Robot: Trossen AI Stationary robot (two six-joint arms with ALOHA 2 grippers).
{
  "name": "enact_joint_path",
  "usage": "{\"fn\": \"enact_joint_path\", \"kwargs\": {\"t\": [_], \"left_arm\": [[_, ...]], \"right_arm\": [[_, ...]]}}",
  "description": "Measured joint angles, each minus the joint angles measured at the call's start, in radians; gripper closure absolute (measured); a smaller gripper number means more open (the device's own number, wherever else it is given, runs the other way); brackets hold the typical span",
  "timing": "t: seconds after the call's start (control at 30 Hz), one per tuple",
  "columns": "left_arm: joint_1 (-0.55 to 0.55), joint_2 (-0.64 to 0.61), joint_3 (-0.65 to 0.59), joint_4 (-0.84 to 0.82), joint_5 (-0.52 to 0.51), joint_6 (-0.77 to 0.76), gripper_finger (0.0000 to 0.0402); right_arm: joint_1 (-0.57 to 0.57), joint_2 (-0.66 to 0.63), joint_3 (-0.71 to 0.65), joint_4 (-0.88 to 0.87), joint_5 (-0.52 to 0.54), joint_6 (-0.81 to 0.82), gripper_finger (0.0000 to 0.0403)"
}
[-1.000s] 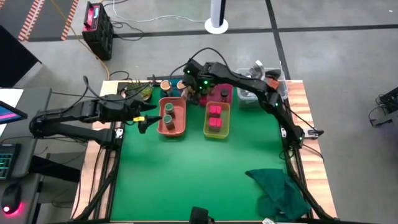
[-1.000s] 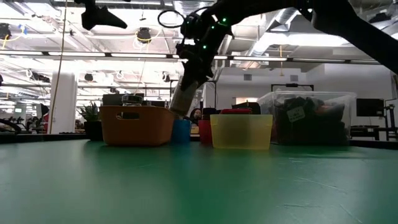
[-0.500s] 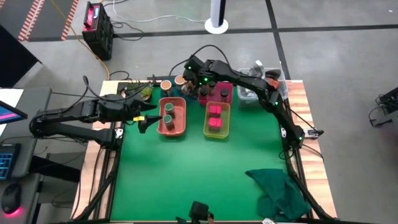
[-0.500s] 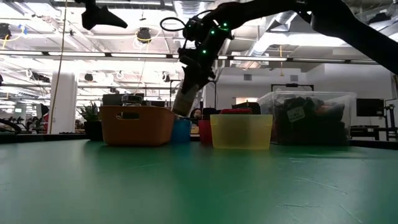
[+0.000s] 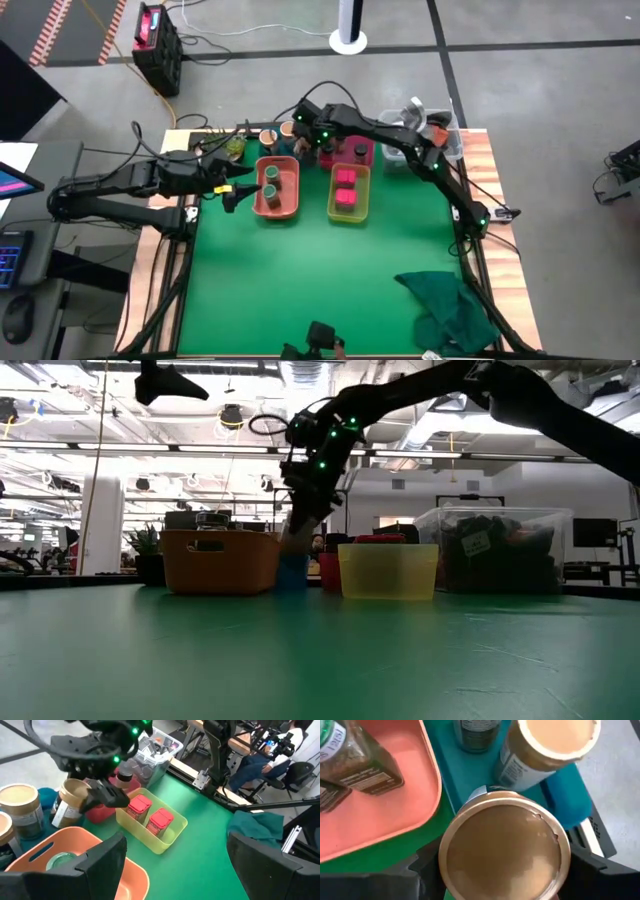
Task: Sort spices by type
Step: Put the brown seasoning bottle into the blue bin, then return to home position
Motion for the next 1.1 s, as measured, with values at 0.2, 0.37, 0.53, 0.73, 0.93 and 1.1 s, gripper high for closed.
{"fn": "enact_joint_path", "kwargs": {"t": [0.2,0.37,0.53,0.73,0.93,1.1], "left_arm": [[0.000,0.000,0.000,-0.005,0.000,-0.019,0.0075],[0.000,0.000,0.000,-0.007,0.000,-0.017,0.0075],[0.000,0.000,0.000,-0.032,0.000,-0.035,0.0075],[-0.010,-0.008,-0.001,-0.070,-0.010,-0.054,0.0075],[-0.104,-0.065,-0.050,0.096,-0.185,0.063,0.0075],[-0.144,-0.138,-0.185,0.189,-0.212,0.024,0.0075]], "right_arm": [[0.007,0.011,0.000,-0.001,0.000,0.006,0.0050],[0.010,0.009,0.000,0.010,0.000,0.003,0.0027],[0.010,-0.006,0.000,-0.035,0.000,0.003,0.0024],[0.021,-0.106,0.000,-0.124,-0.083,0.049,0.0024],[0.058,-0.201,0.000,-0.075,-0.149,0.081,0.0024],[0.107,-0.273,0.000,-0.043,-0.131,0.095,0.0024]]}}
